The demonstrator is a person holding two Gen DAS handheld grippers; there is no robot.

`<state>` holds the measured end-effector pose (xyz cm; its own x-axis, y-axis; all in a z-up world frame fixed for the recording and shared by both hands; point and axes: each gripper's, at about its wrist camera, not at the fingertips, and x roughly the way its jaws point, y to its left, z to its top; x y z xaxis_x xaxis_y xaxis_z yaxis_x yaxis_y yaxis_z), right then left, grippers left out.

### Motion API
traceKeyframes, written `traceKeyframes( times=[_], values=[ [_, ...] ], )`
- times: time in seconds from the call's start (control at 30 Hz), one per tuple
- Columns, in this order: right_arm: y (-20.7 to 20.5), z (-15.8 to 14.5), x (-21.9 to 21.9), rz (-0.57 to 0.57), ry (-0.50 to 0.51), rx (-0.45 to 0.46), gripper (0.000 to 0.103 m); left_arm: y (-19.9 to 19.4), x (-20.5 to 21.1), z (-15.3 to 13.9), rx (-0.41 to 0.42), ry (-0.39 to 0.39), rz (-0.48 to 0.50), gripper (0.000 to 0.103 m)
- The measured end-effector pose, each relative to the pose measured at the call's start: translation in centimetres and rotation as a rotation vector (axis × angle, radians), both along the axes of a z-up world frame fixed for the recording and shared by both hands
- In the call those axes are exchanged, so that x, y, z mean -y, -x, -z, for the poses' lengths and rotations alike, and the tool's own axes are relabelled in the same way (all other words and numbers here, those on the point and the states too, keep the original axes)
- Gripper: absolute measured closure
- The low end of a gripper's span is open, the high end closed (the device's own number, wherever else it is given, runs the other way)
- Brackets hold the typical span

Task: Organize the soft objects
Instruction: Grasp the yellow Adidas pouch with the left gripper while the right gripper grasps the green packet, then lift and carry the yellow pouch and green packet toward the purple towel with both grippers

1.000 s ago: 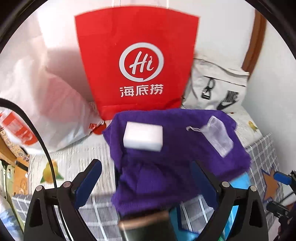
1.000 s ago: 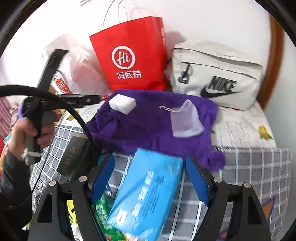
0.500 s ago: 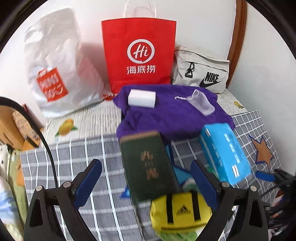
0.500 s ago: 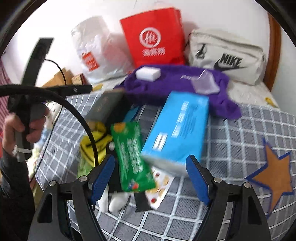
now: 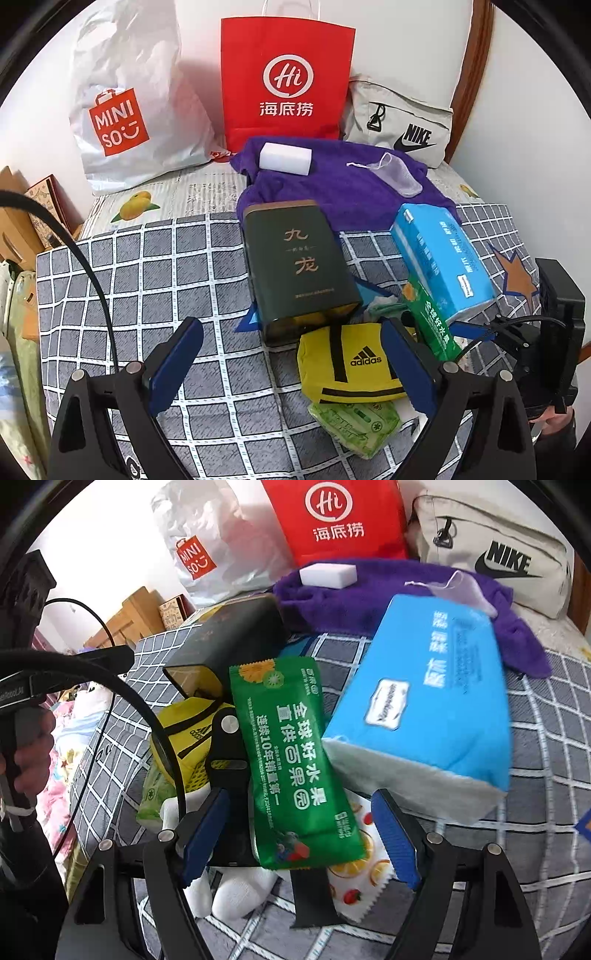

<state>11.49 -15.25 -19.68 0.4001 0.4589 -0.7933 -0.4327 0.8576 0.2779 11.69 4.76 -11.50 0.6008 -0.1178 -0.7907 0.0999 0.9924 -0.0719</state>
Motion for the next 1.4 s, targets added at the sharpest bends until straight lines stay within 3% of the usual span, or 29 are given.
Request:
traceKeyframes(
  times=[0.07, 0.13, 0.17, 0.6, 0.7, 0.77, 0.87, 0.93, 1.0, 1.03, 1.1, 1.2, 1.23, 1.3, 1.4],
  values=[
    [0.0, 0.2, -0.2, -0.007, -0.004, 0.01, 0.03, 0.0, -0.2, 0.1, -0.003, 0.006, -0.004, 0.006],
    [0.0, 0.3, -0.1, -0.016, -0.019, 0.005, 0.056, -0.1, -0.4, 0.2, -0.006, 0.019, -0.007, 0.006],
    [0.0, 0.2, 0.0, -0.012, -0.03, -0.008, 0.06, -0.1, -0.6, 0.3, -0.007, 0.027, -0.007, 0.006],
    [3.7, -2.8, 2.6, 0.014, 0.022, 0.015, 0.066, 0.9, -0.4, 2.3, -0.055, 0.034, 0.013, 0.006],
    [4.5, -3.3, 3.5, 0.027, 0.024, 0.017, 0.067, 0.7, 0.2, 3.4, -0.087, 0.08, 0.04, 0.006],
    [4.8, -3.0, 3.8, 0.031, 0.034, 0.009, 0.067, 0.3, 0.4, 4.3, -0.121, 0.103, 0.045, 0.006],
    [4.7, -1.7, 3.8, 0.048, 0.079, -0.024, 0.067, -0.4, 1.0, 5.7, -0.147, 0.065, 0.035, 0.007],
    [4.4, -1.1, 3.8, 0.047, 0.061, -0.041, 0.066, -0.6, 1.1, 6.3, -0.152, 0.076, 0.026, 0.012],
    [4.2, -0.8, 3.7, 0.05, 0.064, -0.041, 0.064, -0.8, 1.1, 6.7, -0.159, 0.107, 0.025, 0.029],
    [4.1, -0.7, 3.5, 0.058, 0.083, -0.032, 0.064, -0.9, 1.2, 7.0, -0.164, 0.111, 0.024, 0.031],
    [3.6, -0.4, 3.1, 0.07, 0.12, -0.023, 0.063, -1.2, 1.3, 7.1, -0.164, 0.119, 0.027, 0.054],
    [3.1, 0.2, 2.9, 0.068, 0.109, -0.04, 0.07, -1.3, 1.4, 6.8, -0.168, 0.169, 0.048, 0.07],
    [3.1, 0.2, 3.0, 0.072, 0.109, -0.035, 0.073, -1.4, 1.4, 6.7, -0.17, 0.169, 0.049, 0.072],
    [3.3, 0.0, 3.3, 0.072, 0.107, -0.033, 0.093, -1.2, 1.5, 6.5, -0.161, 0.148, 0.055, 0.072],
    [3.7, -0.3, 3.9, 0.066, 0.087, -0.043, 0.095, -0.9, 1.2, 6.6, -0.168, 0.155, 0.057, 0.072]
  ],
)
